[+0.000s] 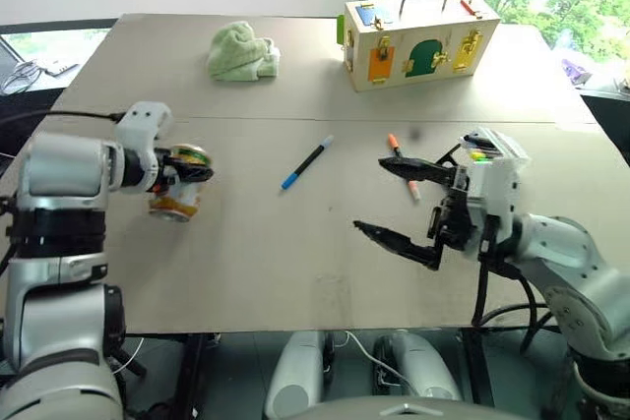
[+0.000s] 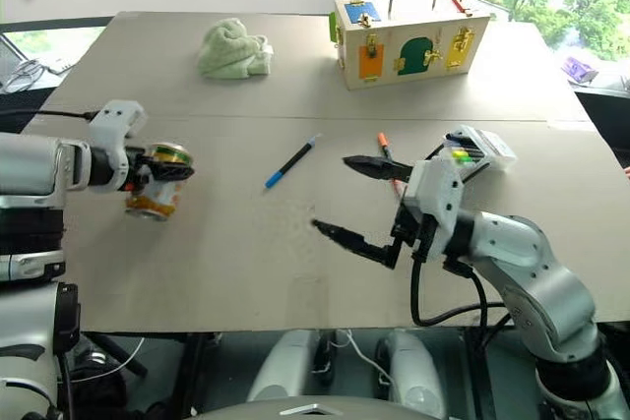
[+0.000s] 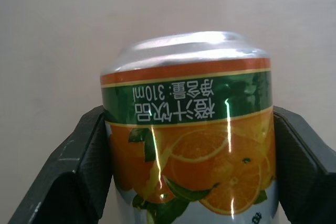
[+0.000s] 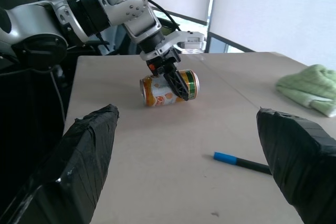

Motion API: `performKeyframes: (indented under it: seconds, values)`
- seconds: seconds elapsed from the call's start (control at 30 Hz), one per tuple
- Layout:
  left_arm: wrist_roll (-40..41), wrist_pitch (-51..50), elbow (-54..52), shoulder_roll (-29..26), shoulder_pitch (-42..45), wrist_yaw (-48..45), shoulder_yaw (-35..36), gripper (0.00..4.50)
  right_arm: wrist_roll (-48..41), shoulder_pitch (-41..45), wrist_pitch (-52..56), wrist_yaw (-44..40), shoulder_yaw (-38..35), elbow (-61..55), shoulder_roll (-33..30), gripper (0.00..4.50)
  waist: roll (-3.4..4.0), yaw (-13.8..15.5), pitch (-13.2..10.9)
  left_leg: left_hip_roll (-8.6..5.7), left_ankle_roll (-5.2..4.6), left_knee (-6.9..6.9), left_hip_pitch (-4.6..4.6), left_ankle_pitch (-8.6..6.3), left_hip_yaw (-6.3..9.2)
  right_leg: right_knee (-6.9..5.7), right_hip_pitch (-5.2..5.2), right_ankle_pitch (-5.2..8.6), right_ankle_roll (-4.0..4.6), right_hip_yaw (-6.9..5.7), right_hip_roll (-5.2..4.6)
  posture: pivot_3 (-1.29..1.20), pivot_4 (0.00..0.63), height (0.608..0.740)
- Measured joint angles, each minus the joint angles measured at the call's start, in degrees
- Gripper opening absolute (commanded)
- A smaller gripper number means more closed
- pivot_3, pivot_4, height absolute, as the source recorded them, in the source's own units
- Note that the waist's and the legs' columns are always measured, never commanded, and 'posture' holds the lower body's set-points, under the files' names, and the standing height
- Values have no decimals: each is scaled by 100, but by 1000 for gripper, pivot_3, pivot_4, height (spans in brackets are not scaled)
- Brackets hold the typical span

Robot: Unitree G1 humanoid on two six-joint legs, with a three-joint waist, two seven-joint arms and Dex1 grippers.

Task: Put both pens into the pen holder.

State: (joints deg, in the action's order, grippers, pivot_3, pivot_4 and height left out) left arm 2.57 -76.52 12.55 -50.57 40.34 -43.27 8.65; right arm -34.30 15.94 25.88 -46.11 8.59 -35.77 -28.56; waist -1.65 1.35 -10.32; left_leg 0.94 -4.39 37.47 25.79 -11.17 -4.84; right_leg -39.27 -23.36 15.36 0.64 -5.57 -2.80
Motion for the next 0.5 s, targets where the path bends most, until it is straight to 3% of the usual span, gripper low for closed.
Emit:
performKeyframes:
  seconds: [0.23,0.3,0.5]
  values:
    - [101,967,447,-112,-129,289,27,3384,123,64,-280,-451,75,334,-58,4500,1,-39,5,-5,9,-1,-22,5,-2,-53,1,4,8,1,-15,0,150,740]
    - [145,1109,508,-139,-158,266,27,4382,158,63,-322,-495,75,334,-85,4500,1,-47,5,-4,23,-7,-24,13,5,-60,-3,7,13,-2,-14,0,150,740]
    - [433,1142,648,-371,-253,50,21,4472,237,-21,-363,-453,74,311,-94,4500,2,-64,6,-3,26,-6,-20,16,3,-56,-5,6,15,0,-20,0,150,740]
